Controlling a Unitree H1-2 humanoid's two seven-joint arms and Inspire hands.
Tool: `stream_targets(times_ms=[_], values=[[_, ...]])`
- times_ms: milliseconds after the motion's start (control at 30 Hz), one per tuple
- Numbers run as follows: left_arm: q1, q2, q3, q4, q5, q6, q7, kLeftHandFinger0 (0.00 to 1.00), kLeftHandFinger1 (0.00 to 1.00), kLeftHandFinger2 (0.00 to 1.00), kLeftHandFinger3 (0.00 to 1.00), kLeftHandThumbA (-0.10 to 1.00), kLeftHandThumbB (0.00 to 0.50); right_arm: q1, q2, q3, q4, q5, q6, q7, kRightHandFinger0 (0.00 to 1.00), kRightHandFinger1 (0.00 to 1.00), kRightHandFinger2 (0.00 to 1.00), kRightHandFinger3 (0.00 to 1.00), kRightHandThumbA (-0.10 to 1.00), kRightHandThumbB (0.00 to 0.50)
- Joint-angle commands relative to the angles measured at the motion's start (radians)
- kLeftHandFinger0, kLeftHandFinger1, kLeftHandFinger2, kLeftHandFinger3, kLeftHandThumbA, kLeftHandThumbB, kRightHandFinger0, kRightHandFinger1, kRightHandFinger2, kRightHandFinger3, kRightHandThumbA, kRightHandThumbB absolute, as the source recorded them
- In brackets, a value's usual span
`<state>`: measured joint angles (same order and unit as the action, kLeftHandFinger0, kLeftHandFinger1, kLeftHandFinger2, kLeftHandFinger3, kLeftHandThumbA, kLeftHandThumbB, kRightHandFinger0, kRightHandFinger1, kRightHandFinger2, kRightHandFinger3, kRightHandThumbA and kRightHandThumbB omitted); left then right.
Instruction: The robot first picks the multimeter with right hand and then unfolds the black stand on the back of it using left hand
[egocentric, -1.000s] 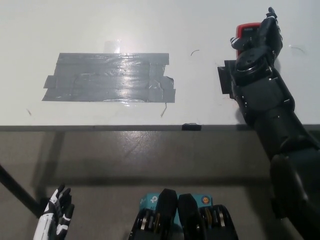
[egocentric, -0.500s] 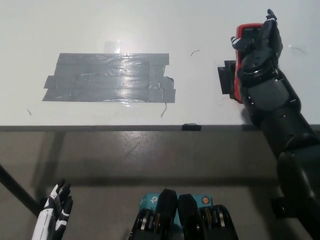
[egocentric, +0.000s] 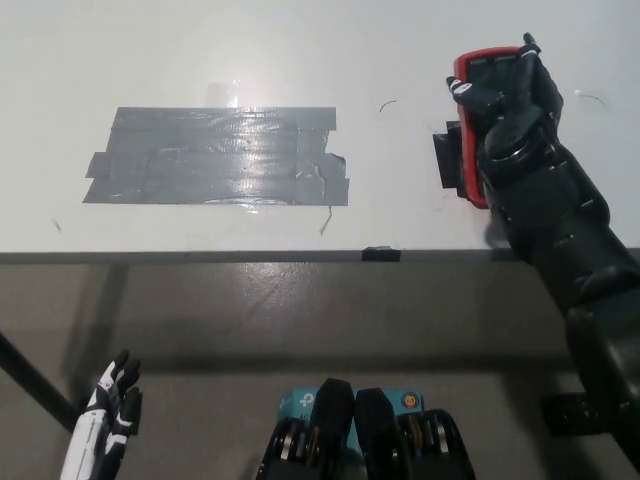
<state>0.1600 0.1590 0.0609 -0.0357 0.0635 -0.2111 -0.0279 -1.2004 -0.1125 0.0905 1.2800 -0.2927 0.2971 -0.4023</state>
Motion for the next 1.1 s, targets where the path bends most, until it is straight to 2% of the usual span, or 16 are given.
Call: stream_targets(times_ms=[0,33,67,133,233,300,333,400,467,533,600,633,733,800,867,1067], values=[[-0.006,0.021,0.003,-0.034,0.003,-0.017,-0.007,1.00,1.00,1.00,1.00,0.93,0.093,0.013,0.013,0.000,0.024,0.029,-0.010,0.050,0.68,0.58,0.56,0.74,-0.10,0.210],[-0.004,0.019,0.002,-0.034,0.002,-0.020,-0.007,1.00,1.00,1.00,1.00,0.93,0.093,0.017,0.013,0.000,0.021,0.028,-0.021,0.042,0.62,0.50,0.49,0.72,-0.10,0.206],[-0.003,0.019,0.002,-0.033,0.006,-0.021,-0.004,1.00,1.00,1.00,1.00,0.93,0.095,0.021,0.011,-0.003,0.012,0.029,-0.033,0.034,0.40,0.41,0.48,0.72,-0.10,0.206],[-0.004,0.019,0.001,-0.031,0.016,-0.025,-0.001,1.00,1.00,1.00,1.00,0.94,0.095,0.026,0.009,-0.002,-0.006,0.027,-0.047,0.028,0.42,0.48,0.55,0.56,-0.10,0.211],[-0.008,0.018,0.001,-0.030,0.017,-0.025,0.000,1.00,1.00,1.00,1.00,0.95,0.093,0.025,0.008,-0.018,-0.038,0.038,-0.073,0.005,0.37,0.41,0.46,0.39,-0.10,0.235],[-0.008,0.017,0.000,-0.028,0.017,-0.024,0.000,1.00,1.00,1.00,1.00,0.95,0.094,0.027,0.009,-0.023,-0.069,0.035,-0.085,-0.013,0.11,0.10,0.20,0.27,-0.10,0.236],[-0.008,0.017,0.000,-0.030,0.017,-0.023,0.000,1.00,1.00,1.00,1.00,0.95,0.094,0.027,0.011,-0.031,-0.091,0.037,-0.092,-0.030,0.01,0.01,0.12,0.23,-0.10,0.235],[-0.007,0.017,0.000,-0.032,0.017,-0.021,-0.001,1.00,1.00,1.00,1.00,0.95,0.089,0.019,0.015,-0.058,-0.127,0.057,-0.096,-0.042,0.01,0.06,0.18,0.33,-0.10,0.227],[-0.006,0.018,0.001,-0.033,0.016,-0.020,-0.002,1.00,1.00,1.00,1.00,0.95,0.089,0.017,0.012,-0.065,-0.190,0.053,-0.099,-0.047,0.00,0.03,0.13,0.20,-0.10,0.224],[-0.007,0.020,0.001,-0.030,0.013,-0.026,-0.003,1.00,1.00,1.00,1.00,0.95,0.090,0.020,0.013,-0.095,-0.254,0.077,-0.131,-0.050,0.00,0.05,0.29,0.29,-0.10,0.238],[-0.008,0.020,0.001,-0.025,0.015,-0.031,-0.002,1.00,1.00,1.00,1.00,0.95,0.093,0.032,0.017,-0.143,-0.346,0.130,-0.150,-0.015,0.00,0.24,0.65,0.51,-0.10,0.212],[-0.007,0.021,0.001,-0.026,0.017,-0.032,-0.001,1.00,1.00,1.00,1.00,0.95,0.089,0.041,0.022,-0.172,-0.414,0.161,-0.144,0.005,0.00,0.29,0.71,0.60,-0.10,0.210],[-0.005,0.021,0.001,-0.027,0.018,-0.028,-0.001,1.00,1.00,1.00,1.00,0.96,0.097,0.066,0.035,-0.220,-0.588,0.211,-0.071,0.053,0.00,0.40,0.79,0.77,-0.10,0.181],[-0.004,0.020,0.001,-0.028,0.019,-0.026,-0.001,1.00,1.00,1.00,1.00,0.96,0.099,0.077,0.045,-0.249,-0.688,0.249,-0.055,0.072,0.02,0.45,0.82,0.79,-0.10,0.180],[-0.002,0.020,0.002,-0.026,0.017,-0.029,-0.001,1.00,1.00,1.00,1.00,0.96,0.097,0.090,0.052,-0.261,-0.791,0.267,-0.003,0.089,0.00,0.41,0.81,0.76,-0.10,0.189],[0.004,0.018,0.003,-0.028,0.010,-0.027,-0.002,1.00,1.00,1.00,1.00,0.95,0.102,0.156,0.130,-0.399,-1.089,0.578,0.067,0.197,0.00,0.34,0.83,0.94,-0.10,0.163]])
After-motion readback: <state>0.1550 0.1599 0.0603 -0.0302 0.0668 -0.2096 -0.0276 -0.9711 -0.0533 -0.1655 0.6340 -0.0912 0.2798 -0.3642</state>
